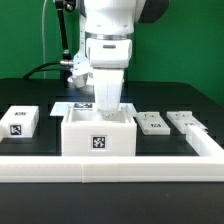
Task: Assemble cabinet
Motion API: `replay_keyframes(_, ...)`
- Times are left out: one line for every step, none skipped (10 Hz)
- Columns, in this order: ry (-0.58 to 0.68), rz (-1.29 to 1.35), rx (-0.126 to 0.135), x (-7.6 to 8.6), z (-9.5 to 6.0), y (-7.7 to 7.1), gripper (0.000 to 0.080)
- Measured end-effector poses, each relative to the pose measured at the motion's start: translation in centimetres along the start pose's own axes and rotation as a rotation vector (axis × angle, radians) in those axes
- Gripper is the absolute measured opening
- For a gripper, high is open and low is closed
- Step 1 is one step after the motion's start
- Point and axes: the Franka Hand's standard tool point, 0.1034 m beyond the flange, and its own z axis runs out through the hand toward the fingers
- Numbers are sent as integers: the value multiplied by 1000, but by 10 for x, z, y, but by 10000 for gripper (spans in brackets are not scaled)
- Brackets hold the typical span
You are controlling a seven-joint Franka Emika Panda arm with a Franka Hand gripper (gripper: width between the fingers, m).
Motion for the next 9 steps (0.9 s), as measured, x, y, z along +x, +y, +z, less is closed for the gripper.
replay_keyframes(0,0,-3,0,-1,1,39)
replay_keyframes(0,0,-4,0,-1,1,39)
replay_keyframes(0,0,-4,0,-1,1,39)
replay_keyframes(0,0,-4,0,-1,1,39)
replay_keyframes(0,0,-4,0,-1,1,39)
replay_keyframes(0,0,-4,0,-1,1,39)
replay_keyframes(-1,-2,-3,0,-2,2,39)
replay_keyframes(-1,-3,-11,1,-6,11,39)
replay_keyframes(1,-6,-24,3,-9,19,38)
